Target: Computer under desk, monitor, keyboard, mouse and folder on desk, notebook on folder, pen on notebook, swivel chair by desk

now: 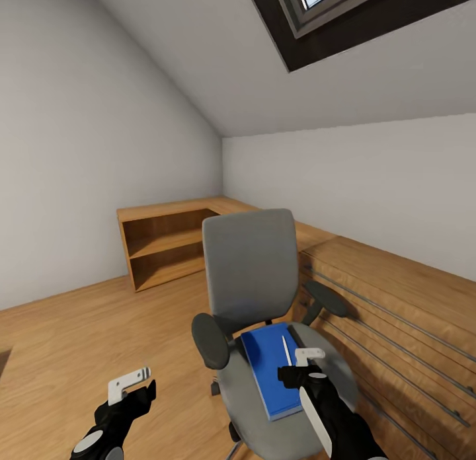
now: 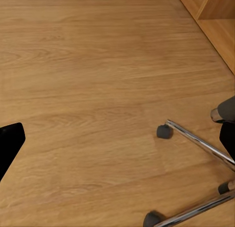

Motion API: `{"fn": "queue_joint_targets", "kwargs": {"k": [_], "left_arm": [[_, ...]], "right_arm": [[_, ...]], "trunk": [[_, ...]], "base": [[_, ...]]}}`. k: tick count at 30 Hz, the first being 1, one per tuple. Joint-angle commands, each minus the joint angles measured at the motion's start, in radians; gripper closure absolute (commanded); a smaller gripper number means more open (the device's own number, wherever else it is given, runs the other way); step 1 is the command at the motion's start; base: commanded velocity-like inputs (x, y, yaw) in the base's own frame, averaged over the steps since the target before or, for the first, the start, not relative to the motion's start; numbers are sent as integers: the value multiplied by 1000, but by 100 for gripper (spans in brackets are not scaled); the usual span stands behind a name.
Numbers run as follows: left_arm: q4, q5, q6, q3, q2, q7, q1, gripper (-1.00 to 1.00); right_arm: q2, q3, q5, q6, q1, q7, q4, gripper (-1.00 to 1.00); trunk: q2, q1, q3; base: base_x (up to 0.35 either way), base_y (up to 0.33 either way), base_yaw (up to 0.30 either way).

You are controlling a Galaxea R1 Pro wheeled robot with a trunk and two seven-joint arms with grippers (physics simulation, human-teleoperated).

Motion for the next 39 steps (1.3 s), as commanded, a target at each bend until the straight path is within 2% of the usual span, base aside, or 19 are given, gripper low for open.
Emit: {"fn": "queue_joint_targets", "kwargs": {"k": [1, 9, 15, 21, 24, 33, 34, 39], "left_arm": [[-2, 10, 1, -2, 1, 10, -1, -100], [-3, 10, 1, -1, 1, 10, 0, -100], [-4, 10, 1, -1, 1, 10, 0, -100], [-4, 11, 2, -2, 1, 10, -1, -100], [-4, 11, 1, -2, 1, 10, -1, -100], [-4, 11, 1, -3, 1, 10, 0, -100], [-4, 11, 1, -3, 1, 10, -1, -100], [-4, 11, 1, -3, 1, 10, -1, -100]], "right_arm": [[0, 3, -10, 4, 0, -9, -1, -100], [0, 3, -11, 5, 0, -8, -1, -100], [0, 3, -11, 5, 0, -8, -1, -100], [0, 3, -11, 5, 0, -8, -1, -100], [0, 3, -10, 5, 0, -8, -1, -100], [0, 3, -10, 5, 0, -8, -1, -100], [0, 3, -10, 6, 0, -8, -1, 100], [0, 5, -10, 6, 0, -8, -1, 100]], "trunk": [[0, 0, -1], [0, 0, -1], [-42, 23, -20], [-42, 23, -20], [-63, 34, -29], [-63, 34, -29], [-63, 34, -29], [-63, 34, -29]], "base": [[10, 0, 0], [3, 0, 0], [0, 0, 0], [0, 0, 0], [0, 0, 0], [0, 0, 0], [0, 0, 0], [0, 0, 0]]}}
